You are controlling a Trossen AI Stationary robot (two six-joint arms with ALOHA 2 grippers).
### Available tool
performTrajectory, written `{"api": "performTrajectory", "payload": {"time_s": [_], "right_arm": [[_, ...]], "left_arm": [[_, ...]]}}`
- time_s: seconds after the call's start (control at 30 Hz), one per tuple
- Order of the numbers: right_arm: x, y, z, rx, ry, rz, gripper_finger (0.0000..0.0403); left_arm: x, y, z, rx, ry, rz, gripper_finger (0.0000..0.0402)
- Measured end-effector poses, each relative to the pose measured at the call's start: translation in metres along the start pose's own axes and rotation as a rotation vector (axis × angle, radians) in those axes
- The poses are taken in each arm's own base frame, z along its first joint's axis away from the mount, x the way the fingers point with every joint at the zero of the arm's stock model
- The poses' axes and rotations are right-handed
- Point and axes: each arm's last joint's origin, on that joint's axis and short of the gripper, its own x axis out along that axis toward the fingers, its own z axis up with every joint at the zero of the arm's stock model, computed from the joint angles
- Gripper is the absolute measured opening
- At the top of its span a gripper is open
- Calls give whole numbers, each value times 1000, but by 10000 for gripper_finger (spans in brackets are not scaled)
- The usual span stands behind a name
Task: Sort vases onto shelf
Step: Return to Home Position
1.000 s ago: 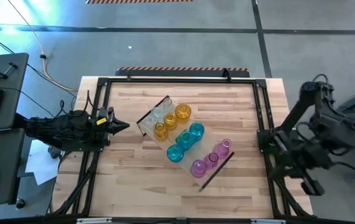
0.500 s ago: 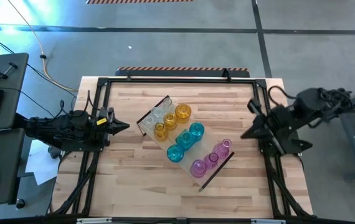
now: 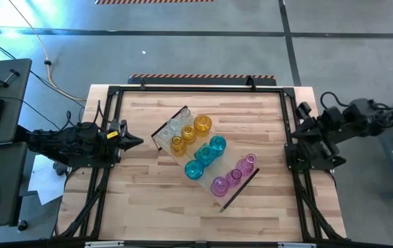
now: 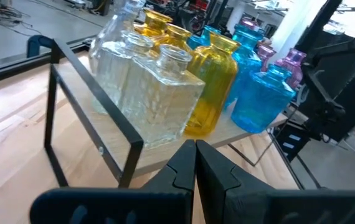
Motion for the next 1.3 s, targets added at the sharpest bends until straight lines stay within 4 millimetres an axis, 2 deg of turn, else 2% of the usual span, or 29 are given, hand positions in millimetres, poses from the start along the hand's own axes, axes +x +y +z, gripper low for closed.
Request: {"api": "performTrajectory", "payload": {"time_s": [0.2, 0.47, 0.83, 1.07, 1.17, 1.3], "right_arm": [[-29, -4, -34, 48, -44, -19, 0], [-44, -10, -78, 65, -58, -57, 0], [-25, -14, -119, 69, 116, -73, 0], [-25, -15, -127, 234, 169, -105, 0], [-25, -15, -130, 184, 192, -111, 0], [-29, -16, -142, 175, 325, -130, 0]], "left_arm": [[0, -1, 0, 18, 11, -36, 3], [0, -1, 0, 18, 9, -35, 3], [0, -1, -1, 19, 18, -29, 3], [0, -1, -1, 19, 18, -29, 3], [0, -1, -1, 52, 17, -30, 3], [0, 0, -3, 114, 35, -24, 3]]}}
